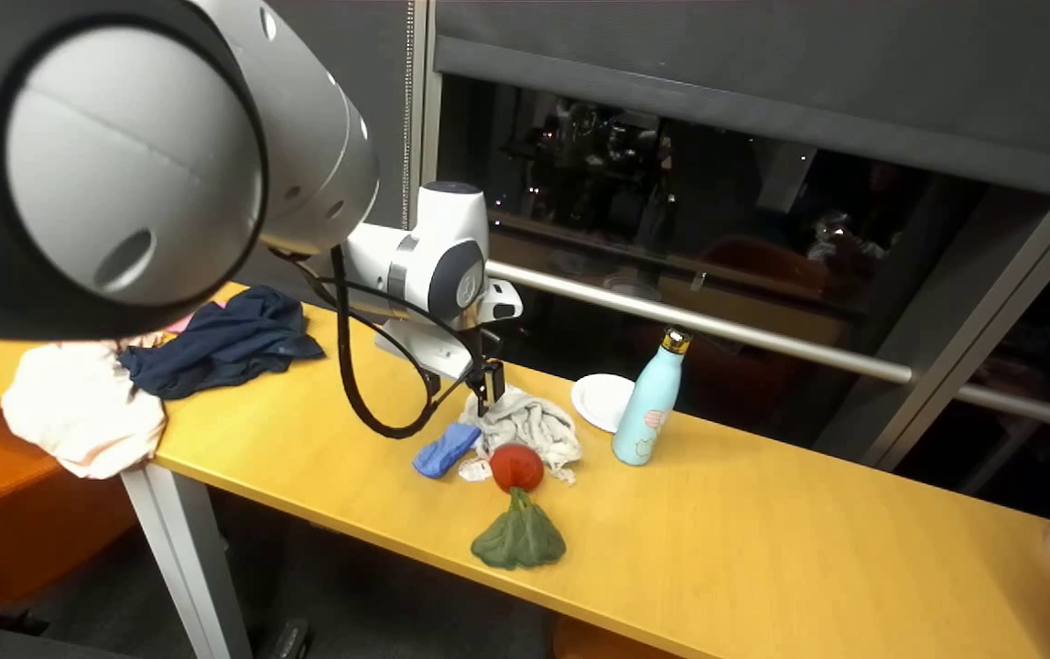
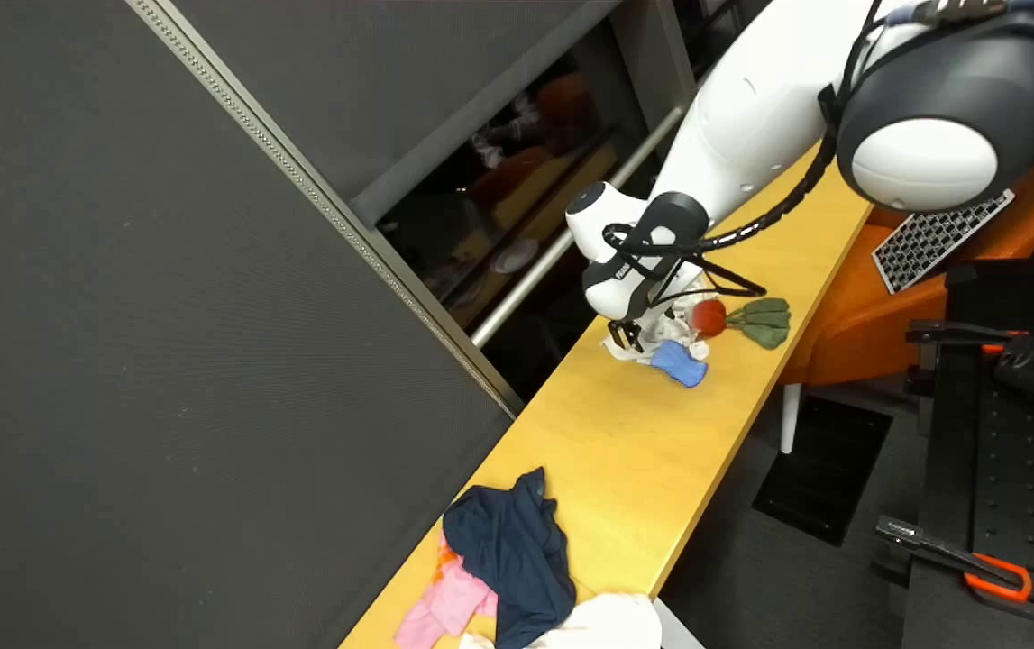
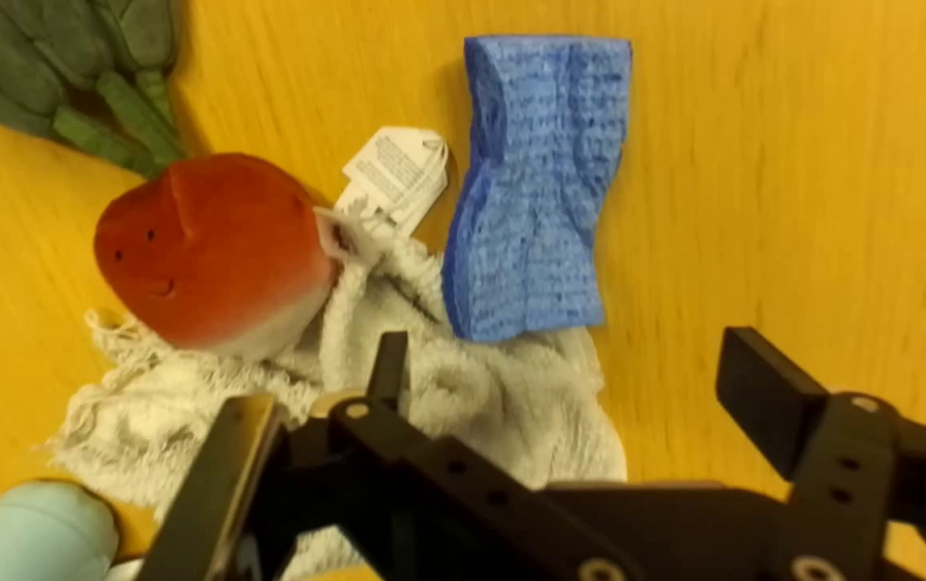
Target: Use the blue sponge to wipe the table
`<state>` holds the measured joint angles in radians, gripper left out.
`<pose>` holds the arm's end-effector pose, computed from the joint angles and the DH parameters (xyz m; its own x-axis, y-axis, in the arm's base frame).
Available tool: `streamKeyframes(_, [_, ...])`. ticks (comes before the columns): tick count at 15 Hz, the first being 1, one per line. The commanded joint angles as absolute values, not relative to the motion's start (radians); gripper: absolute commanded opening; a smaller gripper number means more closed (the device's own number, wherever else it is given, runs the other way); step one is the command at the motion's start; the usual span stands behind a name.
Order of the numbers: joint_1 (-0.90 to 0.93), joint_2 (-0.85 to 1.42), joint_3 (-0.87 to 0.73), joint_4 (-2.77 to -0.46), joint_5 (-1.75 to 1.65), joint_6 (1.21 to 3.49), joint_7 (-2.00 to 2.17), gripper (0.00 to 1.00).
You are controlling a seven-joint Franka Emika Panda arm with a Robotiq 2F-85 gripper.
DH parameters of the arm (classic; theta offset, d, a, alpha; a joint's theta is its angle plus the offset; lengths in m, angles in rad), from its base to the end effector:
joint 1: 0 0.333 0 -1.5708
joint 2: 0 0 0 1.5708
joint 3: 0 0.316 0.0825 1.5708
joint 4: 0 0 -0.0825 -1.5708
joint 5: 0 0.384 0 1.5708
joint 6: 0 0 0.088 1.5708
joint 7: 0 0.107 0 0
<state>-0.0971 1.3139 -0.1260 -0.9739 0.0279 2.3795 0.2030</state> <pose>0.7574 -0.1333 0.0485 0.9362 -0.3325 0.1134 -0.3422 -0.9363 0.0794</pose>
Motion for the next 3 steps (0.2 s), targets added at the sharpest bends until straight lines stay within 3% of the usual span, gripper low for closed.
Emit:
streamKeyframes(1, [-0.106, 1.132, -0.103, -1.209, 0.047, 2.466, 0.176, 1.00])
streamKeyframes(3, [-0.109, 1.074, -0.097, -1.292, 0.051, 2.502, 0.180, 1.00])
